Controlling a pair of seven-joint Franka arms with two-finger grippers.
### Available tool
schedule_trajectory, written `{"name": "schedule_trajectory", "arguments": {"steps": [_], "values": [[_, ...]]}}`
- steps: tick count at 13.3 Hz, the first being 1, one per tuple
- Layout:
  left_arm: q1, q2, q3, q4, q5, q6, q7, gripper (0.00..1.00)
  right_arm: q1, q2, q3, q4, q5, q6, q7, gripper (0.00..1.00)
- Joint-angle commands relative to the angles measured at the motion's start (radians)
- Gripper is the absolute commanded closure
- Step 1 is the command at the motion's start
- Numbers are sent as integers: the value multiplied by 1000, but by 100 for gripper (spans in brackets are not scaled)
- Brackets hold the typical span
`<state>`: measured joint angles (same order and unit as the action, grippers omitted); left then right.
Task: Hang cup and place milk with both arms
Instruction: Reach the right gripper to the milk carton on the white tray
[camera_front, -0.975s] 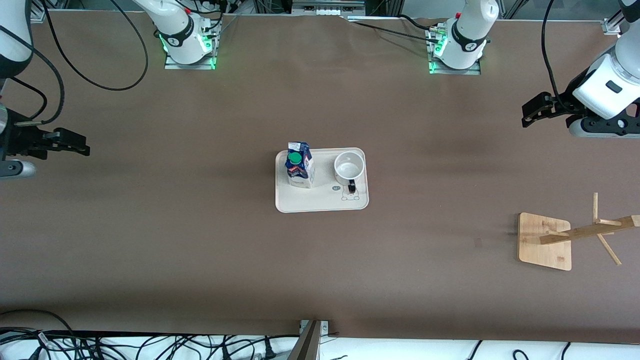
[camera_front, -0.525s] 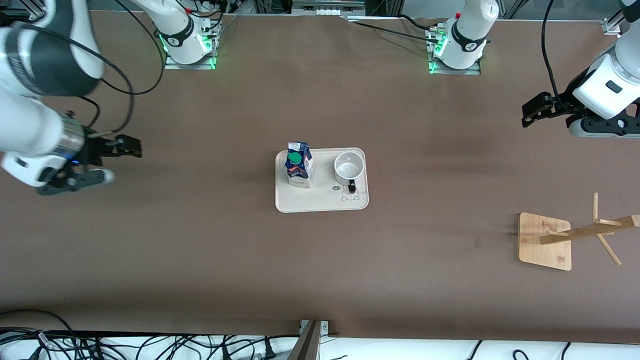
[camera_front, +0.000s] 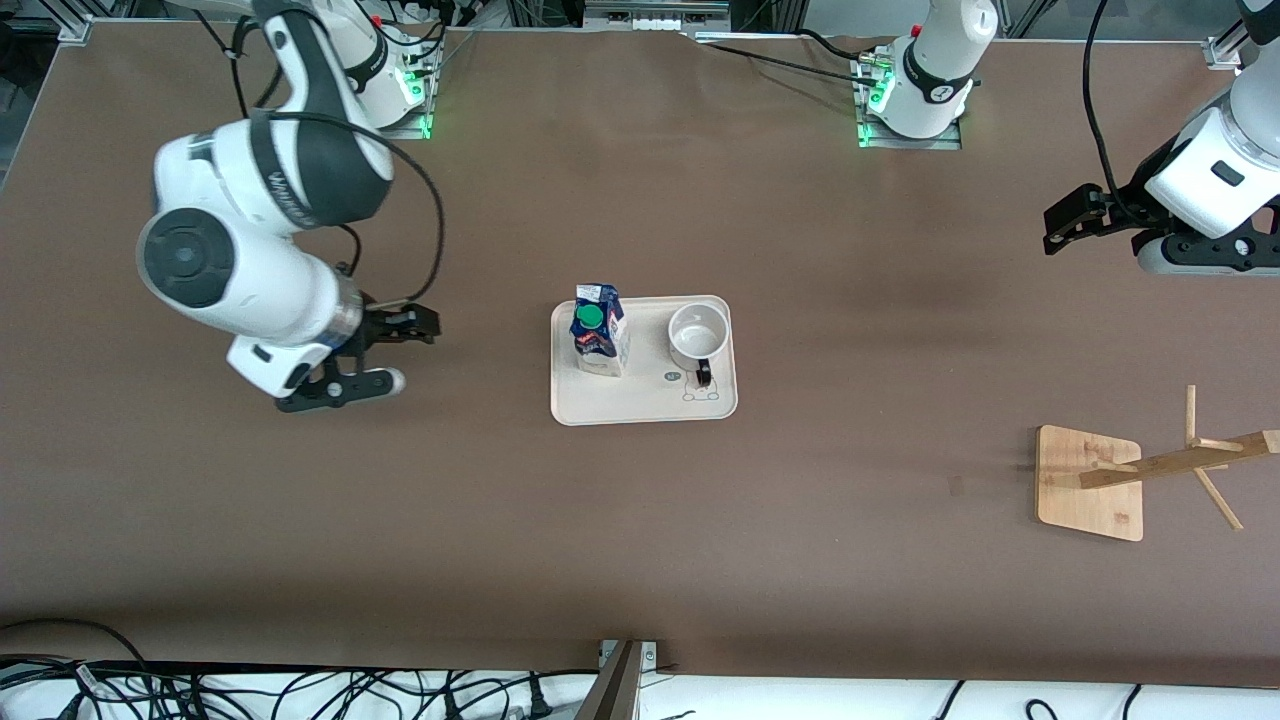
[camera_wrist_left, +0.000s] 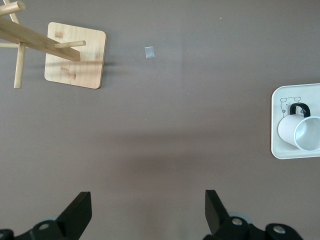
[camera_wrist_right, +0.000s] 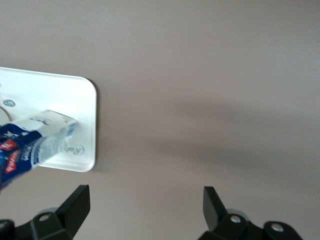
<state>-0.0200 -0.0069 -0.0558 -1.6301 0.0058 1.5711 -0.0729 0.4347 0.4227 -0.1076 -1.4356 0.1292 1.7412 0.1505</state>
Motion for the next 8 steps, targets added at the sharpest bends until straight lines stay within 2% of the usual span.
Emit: {"name": "schedule_trajectory", "arguments": {"steps": [1, 2, 6, 8], "values": [[-1, -5, -1, 12, -4, -20, 4, 0, 62, 16, -12, 9, 119, 69, 152, 0], [-1, -5, -1, 12, -4, -20, 4, 0, 85, 33, -12, 11, 162, 101, 223, 0], [3, -5, 1, 12, -4, -28, 4, 0, 176, 88, -12, 11, 171, 247, 442, 0], [2, -7, 1, 12, -4, -28, 4, 0, 186, 106, -12, 11, 172, 262, 491, 0]]}}
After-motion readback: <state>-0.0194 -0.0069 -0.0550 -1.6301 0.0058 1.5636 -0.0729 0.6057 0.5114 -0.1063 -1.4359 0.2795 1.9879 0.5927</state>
